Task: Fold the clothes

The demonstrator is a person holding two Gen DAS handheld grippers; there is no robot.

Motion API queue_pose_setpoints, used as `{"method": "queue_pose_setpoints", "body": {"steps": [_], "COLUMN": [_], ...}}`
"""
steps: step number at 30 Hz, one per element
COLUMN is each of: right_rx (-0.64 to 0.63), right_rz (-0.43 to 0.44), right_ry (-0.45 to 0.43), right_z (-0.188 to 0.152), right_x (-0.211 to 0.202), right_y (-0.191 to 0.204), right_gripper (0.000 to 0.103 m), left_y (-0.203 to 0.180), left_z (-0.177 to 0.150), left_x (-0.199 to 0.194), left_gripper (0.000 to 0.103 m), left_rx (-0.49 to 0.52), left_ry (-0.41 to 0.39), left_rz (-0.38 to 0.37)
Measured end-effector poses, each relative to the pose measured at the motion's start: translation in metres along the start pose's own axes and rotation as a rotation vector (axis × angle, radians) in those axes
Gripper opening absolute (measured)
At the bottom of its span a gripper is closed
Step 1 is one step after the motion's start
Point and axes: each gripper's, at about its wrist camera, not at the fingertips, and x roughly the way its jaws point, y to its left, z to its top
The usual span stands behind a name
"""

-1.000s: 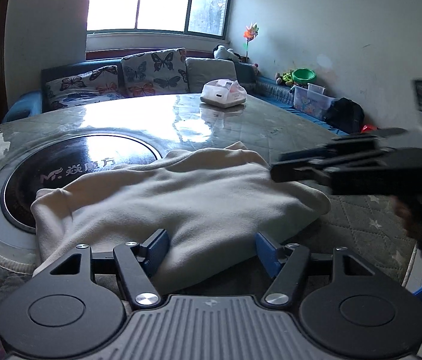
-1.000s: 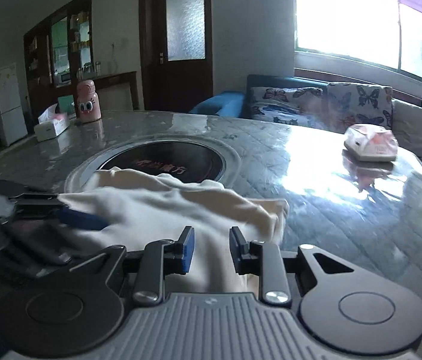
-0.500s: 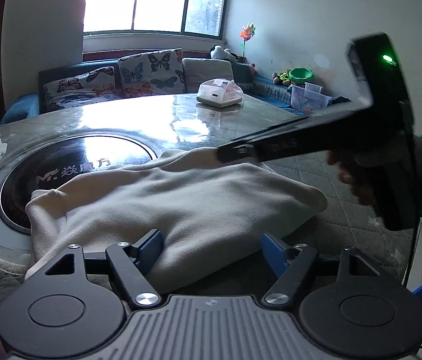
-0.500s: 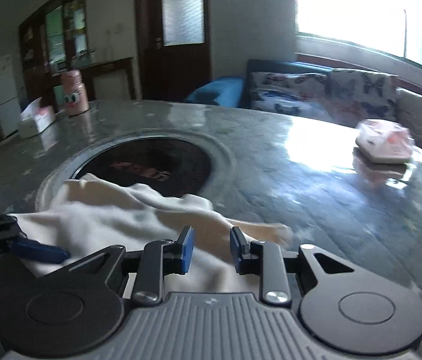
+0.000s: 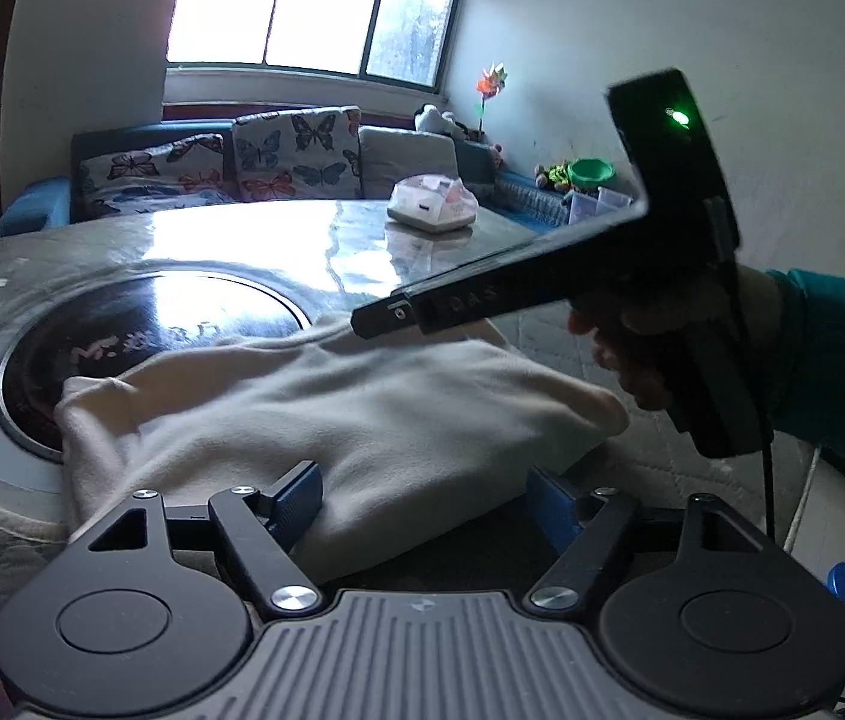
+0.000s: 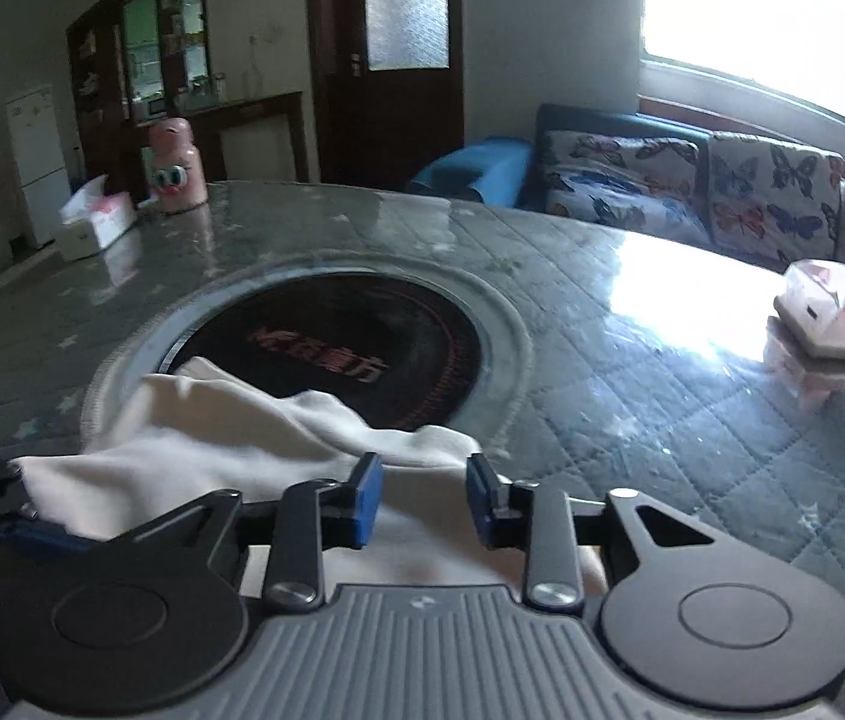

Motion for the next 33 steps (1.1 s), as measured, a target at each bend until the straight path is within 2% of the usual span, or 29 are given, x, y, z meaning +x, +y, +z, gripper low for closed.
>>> {"method": "queue_pose_setpoints", "body": {"steps": [6,9,13,16,19,22,26,29,33], "right_rx": [-0.030,-0.036,-0.056,-0.057,-0.076,-0.069,-0.020,0.001,0.034], "right_rz": [0.062,0.078,0.084,0.077,0.057,0.053,0.048,0.036,0.026], "right_ry": [-0.018,-0.020,-0.030,-0.020,-0.052,-0.065,-0.094,-0.094,-0.065], "right_z": [-0.009,-0.018,-0.033,-0.046,-0.060,-0.058,-0.057,-0.060,-0.072], "right_x": [-0.021,-0.029,-0.039,-0.038,-0.039,-0.047,-0.059,-0.060,-0.055], "right_y": [0.024,0.034,0.046,0.050,0.054,0.054,0.047,0.046,0.042], "right_gripper": [0.040,0.042,0.044,0.045,0.045,0.045,0.045,0.045,0.046], "left_y": [0.012,0.023,0.033,0.041,0.044,0.043,0.041,0.043,0.055], "left_z": [0.000,-0.002,-0.011,-0.014,-0.016,-0.013,-0.006,-0.002,-0.007], "left_x": [-0.024,-0.027,-0.028,-0.027,-0.028,-0.033,-0.039,-0.036,-0.027], "left_gripper": [0.078,0.078,0.077,0.077,0.077,0.077,0.078,0.078,0.077], "left_rx": [-0.052,-0.103,-0.153,-0.195,-0.199,-0.185,-0.186,-0.202,-0.250], "left_ry": [-0.052,-0.034,-0.002,-0.001,-0.005,-0.001,-0.040,-0.064,-0.018], "left_rz": [0.058,0.079,0.065,0.048,0.037,0.030,0.019,0.038,0.075]}}
